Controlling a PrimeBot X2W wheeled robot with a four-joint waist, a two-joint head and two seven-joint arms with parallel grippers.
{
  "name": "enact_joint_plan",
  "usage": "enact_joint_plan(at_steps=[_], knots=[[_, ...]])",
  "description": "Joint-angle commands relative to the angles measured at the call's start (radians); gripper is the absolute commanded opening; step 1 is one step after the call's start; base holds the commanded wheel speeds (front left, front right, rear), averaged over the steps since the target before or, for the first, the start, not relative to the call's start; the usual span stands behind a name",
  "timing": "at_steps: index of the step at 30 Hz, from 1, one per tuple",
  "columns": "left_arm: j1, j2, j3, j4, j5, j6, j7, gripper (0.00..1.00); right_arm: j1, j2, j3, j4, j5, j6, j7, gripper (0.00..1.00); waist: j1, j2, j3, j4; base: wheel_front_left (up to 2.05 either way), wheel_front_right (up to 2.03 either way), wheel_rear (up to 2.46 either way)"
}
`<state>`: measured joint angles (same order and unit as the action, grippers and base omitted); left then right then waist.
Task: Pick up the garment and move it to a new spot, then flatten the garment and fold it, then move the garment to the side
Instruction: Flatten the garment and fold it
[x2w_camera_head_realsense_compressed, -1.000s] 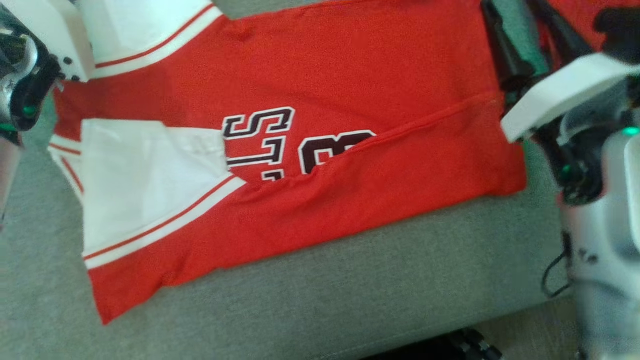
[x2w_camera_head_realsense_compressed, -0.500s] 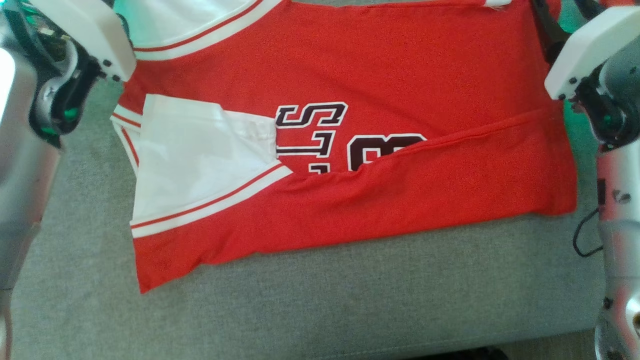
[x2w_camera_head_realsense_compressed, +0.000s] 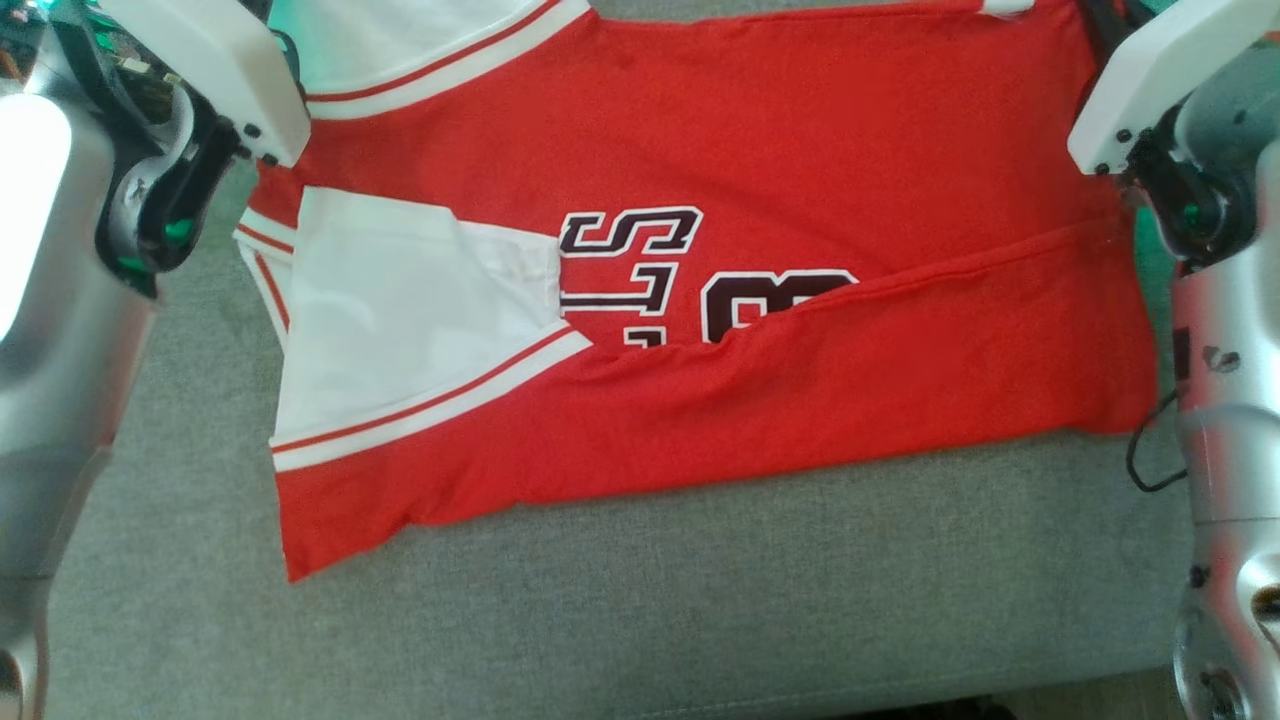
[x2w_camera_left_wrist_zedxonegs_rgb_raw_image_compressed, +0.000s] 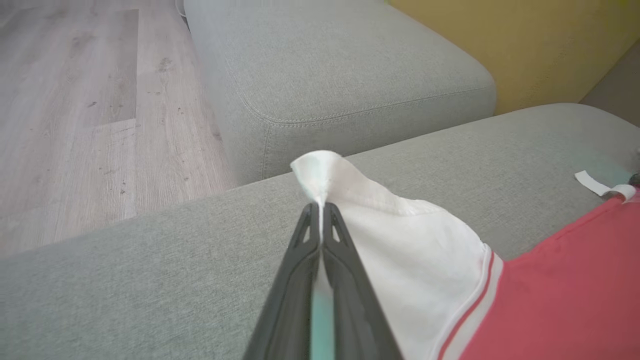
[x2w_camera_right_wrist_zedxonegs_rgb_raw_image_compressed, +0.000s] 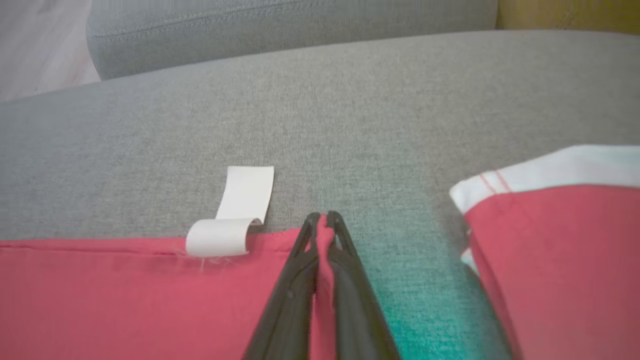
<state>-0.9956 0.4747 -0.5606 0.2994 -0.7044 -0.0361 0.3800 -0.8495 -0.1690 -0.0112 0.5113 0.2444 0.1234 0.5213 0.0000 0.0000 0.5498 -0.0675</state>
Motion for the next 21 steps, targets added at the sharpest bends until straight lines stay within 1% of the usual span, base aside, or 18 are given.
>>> enact_joint_plan(at_steps=[1, 5, 9, 16, 21], knots=[[-0.015, 0.038, 0.035, -0.033, -0.005, -0.004, -0.016, 0.0, -0.017, 0.008, 0.004, -0.035, -0.005, 0.007, -0.025, 0.0, 0.0, 0.0, -0.012, 0.0, 0.0, 0.0, 0.0], [0.007, 0.038, 0.039, -0.048, -0.015, -0.009, -0.038, 0.0, -0.005, 0.011, 0.013, -0.041, 0.006, 0.007, -0.055, 0.0, 0.0, 0.0, -0.033, 0.003, 0.0, 0.0, 0.0], [0.064, 0.049, 0.048, -0.092, -0.034, -0.013, -0.069, 0.0, 0.039, 0.004, 0.029, -0.062, 0.026, 0.007, -0.083, 0.0, 0.0, 0.0, -0.07, 0.01, 0.0, 0.0, 0.0], [0.202, 0.084, 0.066, -0.175, -0.06, 0.011, -0.113, 0.0, 0.138, -0.02, 0.01, -0.098, 0.036, 0.007, -0.104, 0.0, 0.0, 0.0, -0.126, 0.023, 0.0, 0.0, 0.0], [0.279, 0.094, 0.084, -0.201, -0.074, 0.036, -0.152, 0.0, 0.172, -0.007, -0.009, -0.118, 0.035, 0.007, -0.116, 0.0, 0.0, 0.0, -0.152, 0.025, 0.0, 0.0, 0.0]])
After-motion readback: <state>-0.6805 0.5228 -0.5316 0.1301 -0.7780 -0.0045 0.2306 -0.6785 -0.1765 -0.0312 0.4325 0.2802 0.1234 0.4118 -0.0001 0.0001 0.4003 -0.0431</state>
